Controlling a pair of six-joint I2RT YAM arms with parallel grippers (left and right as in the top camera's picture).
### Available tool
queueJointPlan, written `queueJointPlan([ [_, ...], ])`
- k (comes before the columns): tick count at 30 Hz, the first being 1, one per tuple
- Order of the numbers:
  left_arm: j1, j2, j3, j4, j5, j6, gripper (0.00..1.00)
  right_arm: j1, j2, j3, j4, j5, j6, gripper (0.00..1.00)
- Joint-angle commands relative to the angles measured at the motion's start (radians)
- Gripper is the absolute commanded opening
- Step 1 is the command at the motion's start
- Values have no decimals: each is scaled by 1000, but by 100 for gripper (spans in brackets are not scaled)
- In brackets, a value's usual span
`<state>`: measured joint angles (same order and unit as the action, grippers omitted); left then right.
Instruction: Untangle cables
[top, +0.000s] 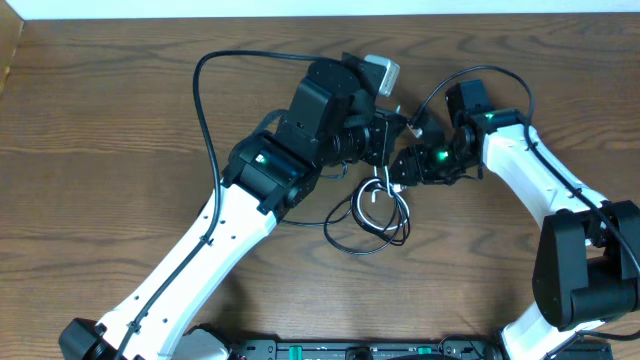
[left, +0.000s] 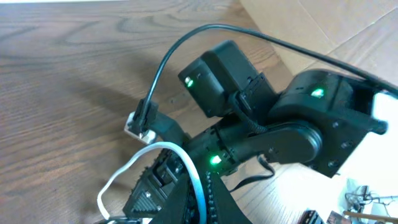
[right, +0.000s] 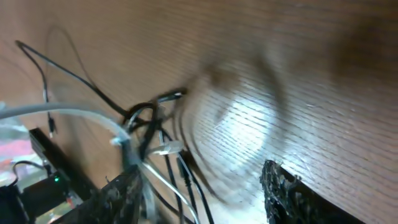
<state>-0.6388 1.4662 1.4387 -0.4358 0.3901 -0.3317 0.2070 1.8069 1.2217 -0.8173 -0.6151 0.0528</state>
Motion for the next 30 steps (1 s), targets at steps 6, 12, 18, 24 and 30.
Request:
queueJointPlan([
  [6,122,-93,6,125,74,-64,7,4,-15,-119,113,11,139,50],
  [12,145,-152,6,146,74,-93,7,-29,-19,-167,224,-93,100,55],
  [18,145,-160,6,146,74,-93,7,-97,-91,-124,234,-304,-80,59],
  [24,145,-160,6,148,62,-93,7,-71,-262,-124,156,-529,-366,64],
  [30,145,-160,6,147,62,-94,7,-29,-349,-124,80,-476,-400,62],
])
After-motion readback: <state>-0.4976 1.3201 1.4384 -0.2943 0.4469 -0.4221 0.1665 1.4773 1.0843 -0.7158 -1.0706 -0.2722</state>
